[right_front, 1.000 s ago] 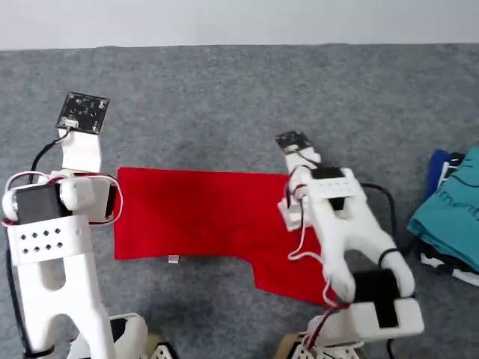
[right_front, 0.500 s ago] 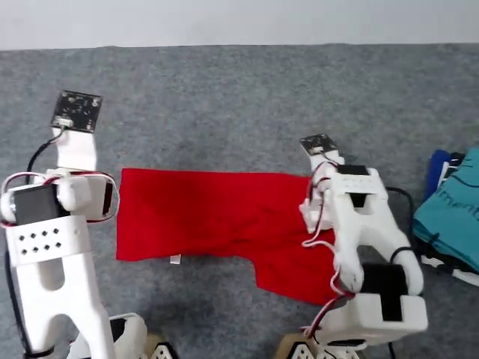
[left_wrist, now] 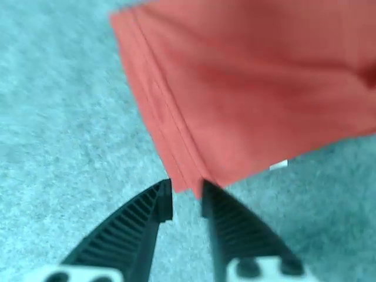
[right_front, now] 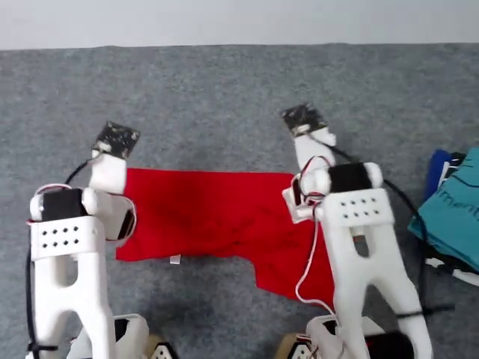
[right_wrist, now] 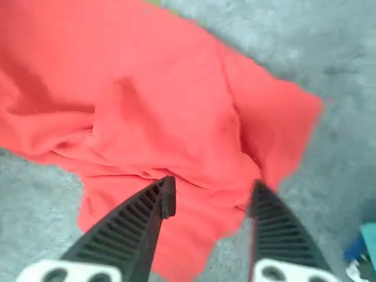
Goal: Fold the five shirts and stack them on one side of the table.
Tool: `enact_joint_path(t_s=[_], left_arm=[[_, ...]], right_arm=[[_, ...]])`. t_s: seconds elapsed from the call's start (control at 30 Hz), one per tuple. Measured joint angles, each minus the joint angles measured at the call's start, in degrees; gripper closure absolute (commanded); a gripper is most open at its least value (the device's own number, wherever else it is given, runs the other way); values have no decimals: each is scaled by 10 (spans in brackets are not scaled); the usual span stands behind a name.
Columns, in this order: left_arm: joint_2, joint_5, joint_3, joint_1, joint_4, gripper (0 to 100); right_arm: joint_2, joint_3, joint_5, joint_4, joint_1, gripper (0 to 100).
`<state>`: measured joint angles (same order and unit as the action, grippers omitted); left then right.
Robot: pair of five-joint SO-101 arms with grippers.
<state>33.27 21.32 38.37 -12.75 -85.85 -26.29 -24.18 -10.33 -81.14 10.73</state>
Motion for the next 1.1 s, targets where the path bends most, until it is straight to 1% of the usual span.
enact_joint_path(t_s=[0.17, 0.33, 0.47, 0.6, 0.83, 0.97, 1.1], left_arm=[[0, 54, 71, 0, 51, 845], [0, 72, 155, 0, 135, 847], [0, 75, 185, 0, 174, 848], [0, 74, 185, 11, 182, 845], [0, 33, 185, 61, 181, 840], [-1, 30, 185, 64, 181, 814], [-63, 14, 161, 64, 179, 816]], right_arm=[[-42, 43, 8, -56, -34, 786], [-74, 47, 8, -87, -76, 786], [-105, 47, 8, -104, -100, 786], [-123, 48, 8, -117, -104, 786], [-132, 48, 8, -132, -105, 786], [-132, 48, 8, -141, -104, 786], [-132, 48, 8, -141, -104, 786]])
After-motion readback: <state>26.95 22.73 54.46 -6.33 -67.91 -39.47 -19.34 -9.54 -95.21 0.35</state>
